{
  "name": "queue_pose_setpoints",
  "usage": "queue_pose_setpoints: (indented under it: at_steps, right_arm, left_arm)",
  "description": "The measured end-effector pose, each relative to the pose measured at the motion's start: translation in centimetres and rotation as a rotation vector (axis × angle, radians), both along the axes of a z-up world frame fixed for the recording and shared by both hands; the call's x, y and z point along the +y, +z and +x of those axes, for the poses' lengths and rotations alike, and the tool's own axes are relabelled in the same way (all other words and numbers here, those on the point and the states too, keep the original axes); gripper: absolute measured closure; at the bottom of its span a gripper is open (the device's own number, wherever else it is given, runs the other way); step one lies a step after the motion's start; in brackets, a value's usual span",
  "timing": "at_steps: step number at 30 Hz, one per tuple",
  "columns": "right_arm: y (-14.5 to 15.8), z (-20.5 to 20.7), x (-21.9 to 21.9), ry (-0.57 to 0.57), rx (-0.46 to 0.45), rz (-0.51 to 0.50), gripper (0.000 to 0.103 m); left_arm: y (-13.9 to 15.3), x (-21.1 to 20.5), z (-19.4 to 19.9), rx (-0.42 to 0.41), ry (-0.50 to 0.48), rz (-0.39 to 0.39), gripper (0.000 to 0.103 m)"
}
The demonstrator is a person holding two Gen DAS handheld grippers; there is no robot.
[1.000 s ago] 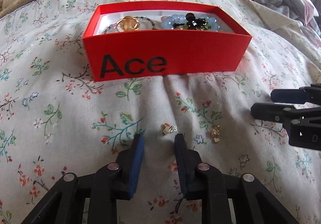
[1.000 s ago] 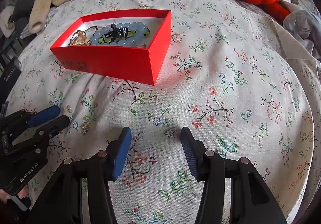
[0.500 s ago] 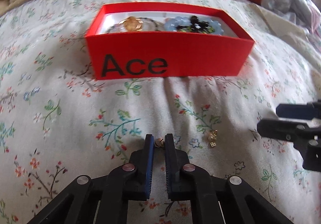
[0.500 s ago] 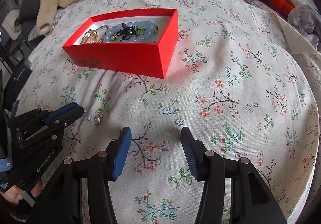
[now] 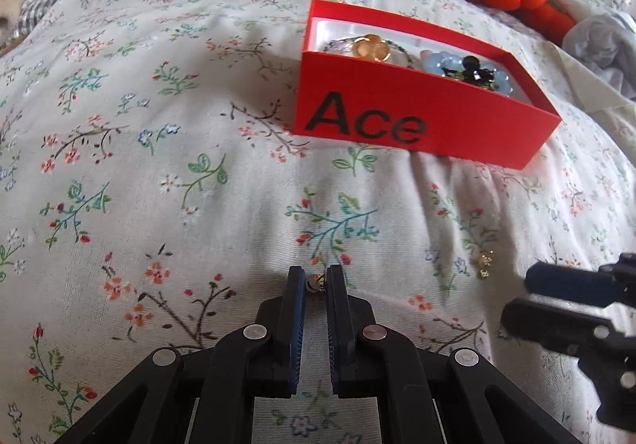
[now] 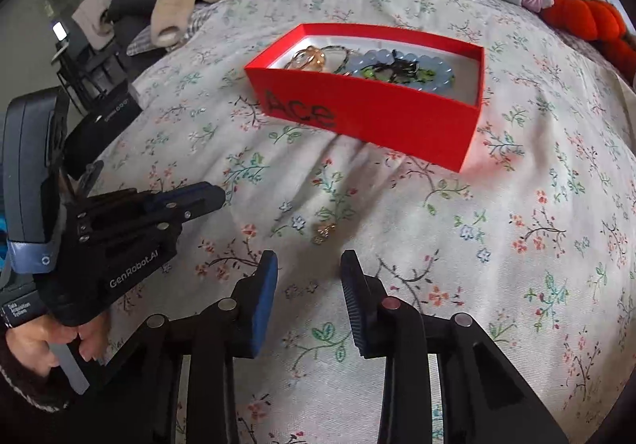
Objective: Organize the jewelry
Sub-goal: 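Grasp a gold stud earring with the left tool while the right tool grasps the other stud, then carry both gold studs into the red box and open both tools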
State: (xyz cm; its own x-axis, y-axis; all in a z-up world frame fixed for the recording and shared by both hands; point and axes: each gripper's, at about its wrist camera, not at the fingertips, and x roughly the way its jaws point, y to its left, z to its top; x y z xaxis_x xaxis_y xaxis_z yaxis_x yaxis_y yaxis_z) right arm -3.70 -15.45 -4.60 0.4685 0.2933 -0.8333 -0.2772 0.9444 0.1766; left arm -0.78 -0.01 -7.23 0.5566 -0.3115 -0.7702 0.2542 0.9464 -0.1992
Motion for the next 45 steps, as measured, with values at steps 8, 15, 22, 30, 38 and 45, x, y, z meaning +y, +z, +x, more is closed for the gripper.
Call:
queue_pose_setpoints:
  at_steps: [8, 15, 22, 30, 38, 45]
  right_arm:
    - [-1.2, 1.0, 0.5, -0.036, -0.002, -0.043, 0.072]
    - [-2.0, 1.9, 2.2, -0.042, -0.033, -0.103, 0.072]
    - [-2.1, 2.2, 2.3, -0.06, -0.039, -0.106, 0.08]
    - [-2.0, 2.4, 1.5, -0.083, -0.022, -0.091, 0.095]
    - [-1.3, 2.9, 0.9, -0.097, -0.001, -0.048, 0.095]
    - [0.4, 3.7, -0.4, -0.121, 0.001, 0.046, 0.095]
  left_arm:
    - [-0.3, 0.4, 0.1, 0.003, 0.001, -0.023, 0.098]
    - [-0.3, 0.4, 0.0, 0.002, 0.004, -0.031, 0.098]
    - [-0.4, 0.4, 0.0, -0.001, 0.01, -0.036, 0.097]
    - [-0.3, 0.4, 0.1, 0.005, 0.019, -0.04, 0.097]
    - [0.2, 1.1, 0.8, 0.022, 0.038, -0.055, 0.097]
    - [1.3, 0.7, 1.5, 0.025, 0.03, -0.063, 0.098]
